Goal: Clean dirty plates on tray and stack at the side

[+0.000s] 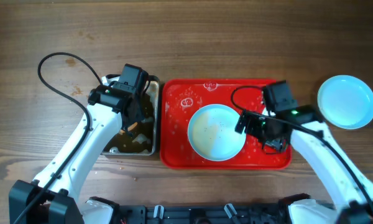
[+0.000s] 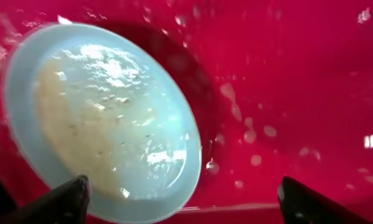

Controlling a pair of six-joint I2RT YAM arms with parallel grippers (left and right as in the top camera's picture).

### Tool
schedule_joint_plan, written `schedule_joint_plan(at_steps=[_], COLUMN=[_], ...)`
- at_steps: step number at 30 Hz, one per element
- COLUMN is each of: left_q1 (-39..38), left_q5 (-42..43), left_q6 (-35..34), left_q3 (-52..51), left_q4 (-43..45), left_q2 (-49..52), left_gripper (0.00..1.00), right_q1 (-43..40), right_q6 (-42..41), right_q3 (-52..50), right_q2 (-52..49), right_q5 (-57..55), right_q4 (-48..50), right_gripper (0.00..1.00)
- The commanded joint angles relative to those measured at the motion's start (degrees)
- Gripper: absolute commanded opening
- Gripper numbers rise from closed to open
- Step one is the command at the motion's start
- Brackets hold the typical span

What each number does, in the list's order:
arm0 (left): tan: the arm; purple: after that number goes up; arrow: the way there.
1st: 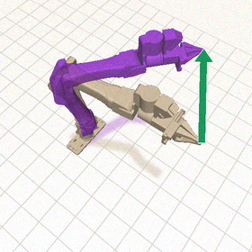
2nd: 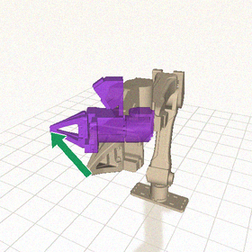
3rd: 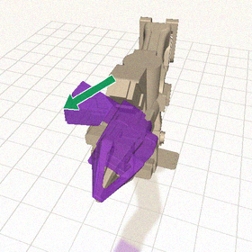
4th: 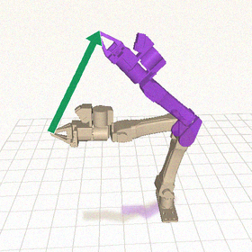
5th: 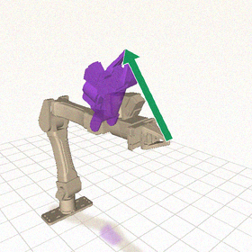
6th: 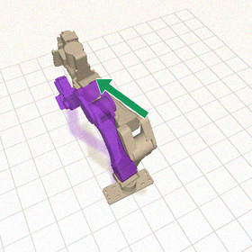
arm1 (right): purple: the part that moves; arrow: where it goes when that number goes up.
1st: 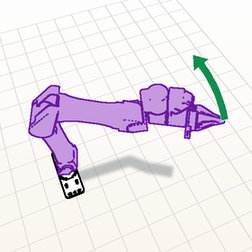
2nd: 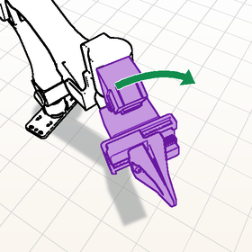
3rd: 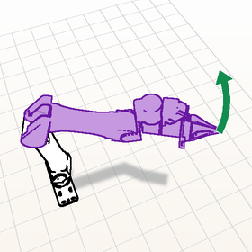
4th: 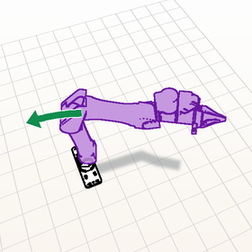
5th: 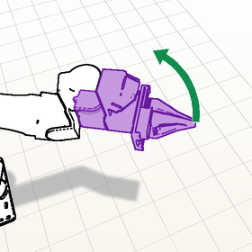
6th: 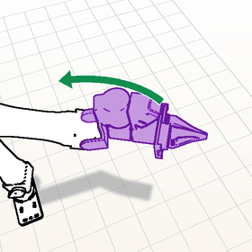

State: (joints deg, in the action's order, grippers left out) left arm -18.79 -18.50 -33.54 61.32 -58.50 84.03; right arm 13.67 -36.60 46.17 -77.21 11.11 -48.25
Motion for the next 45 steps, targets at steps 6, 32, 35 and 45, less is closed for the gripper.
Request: schedule_joint_plan(at_steps=[6, 32, 35, 45], left_q1=[0.3, 0.3, 0.3, 0.3], left_q5=[0.1, 0.1, 0.1, 0.1], left_q6=[0.3, 1.8, 1.8, 1.8], left_q3=[-0.4, -0.4, -0.4, -0.4], left_q4=[-0.8, -1.4, -1.4, -1.3], left_q2=[0.5, 0.5, 0.5, 0.5], left_gripper=[0.04, 0.04, 0.04, 0.04], right_q1=[0.0, 0.0, 0.0, 0.0], right_q6=[-4.3, -4.8, -4.3, 7.3], right_q3=[-6.5, -15.8, -14.3, 12.3], right_q2=[-13.1, -18.3, -16.7, -2.2], right_q5=[8.3, 5.9, 5.2, -18.2], right_q4=[13.8, 31.8, 31.9, 1.1], right_gripper=[0.79, 0.05, 0.05, 0.04])
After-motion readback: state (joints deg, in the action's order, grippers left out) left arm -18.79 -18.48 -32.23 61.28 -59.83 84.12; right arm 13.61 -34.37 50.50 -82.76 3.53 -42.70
